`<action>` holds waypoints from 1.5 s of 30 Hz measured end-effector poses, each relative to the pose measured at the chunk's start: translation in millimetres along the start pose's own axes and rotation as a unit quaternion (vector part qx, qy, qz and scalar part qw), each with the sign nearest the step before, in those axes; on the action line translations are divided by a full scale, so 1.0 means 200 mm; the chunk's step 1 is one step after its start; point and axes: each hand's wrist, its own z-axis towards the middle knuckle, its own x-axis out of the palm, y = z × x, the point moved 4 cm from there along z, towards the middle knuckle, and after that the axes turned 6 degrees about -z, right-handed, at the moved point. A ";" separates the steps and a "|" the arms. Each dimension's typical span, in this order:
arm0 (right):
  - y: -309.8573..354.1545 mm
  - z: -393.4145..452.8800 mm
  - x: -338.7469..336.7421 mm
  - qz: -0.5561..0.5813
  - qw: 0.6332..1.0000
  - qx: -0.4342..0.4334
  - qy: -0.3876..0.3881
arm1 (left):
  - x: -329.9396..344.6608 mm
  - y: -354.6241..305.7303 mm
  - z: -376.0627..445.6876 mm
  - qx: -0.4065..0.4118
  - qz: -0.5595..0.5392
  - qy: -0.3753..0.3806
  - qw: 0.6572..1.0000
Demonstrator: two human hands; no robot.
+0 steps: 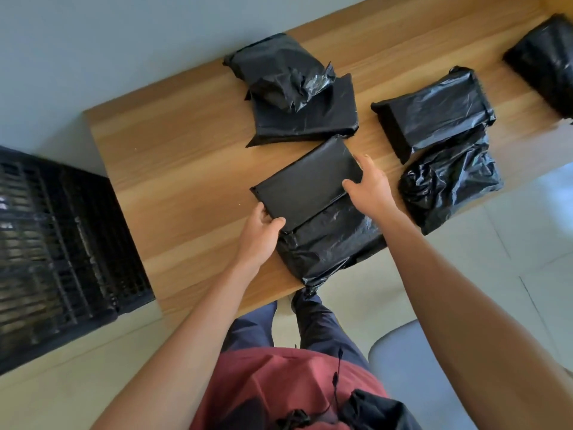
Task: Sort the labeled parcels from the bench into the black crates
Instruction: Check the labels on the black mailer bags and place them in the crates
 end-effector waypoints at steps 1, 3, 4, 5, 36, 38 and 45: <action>0.00 0.01 0.01 0.014 1.000 0.011 0.013 | 0.01 0.00 0.00 0.003 -0.001 -0.008 1.000; -0.01 0.03 0.02 0.034 0.999 0.030 0.028 | 0.01 0.00 0.01 0.004 -0.003 -0.021 1.000; -0.01 0.03 0.02 0.039 0.998 0.032 0.025 | 0.01 0.00 0.01 0.006 -0.007 -0.025 1.000; -0.01 0.03 0.02 0.045 0.998 0.029 0.020 | 0.00 0.00 0.00 0.009 -0.009 -0.028 1.000; 0.27 -0.34 -0.23 0.260 0.960 -0.105 -0.025 | -0.30 -0.19 -0.32 0.278 0.082 -0.180 0.940; 0.28 -0.34 -0.24 0.268 0.957 -0.103 -0.033 | -0.31 -0.20 -0.32 0.274 0.085 -0.173 0.942; 0.32 -0.38 -0.27 0.300 0.945 -0.109 -0.064 | -0.29 -0.15 -0.32 0.148 -0.094 -0.084 0.981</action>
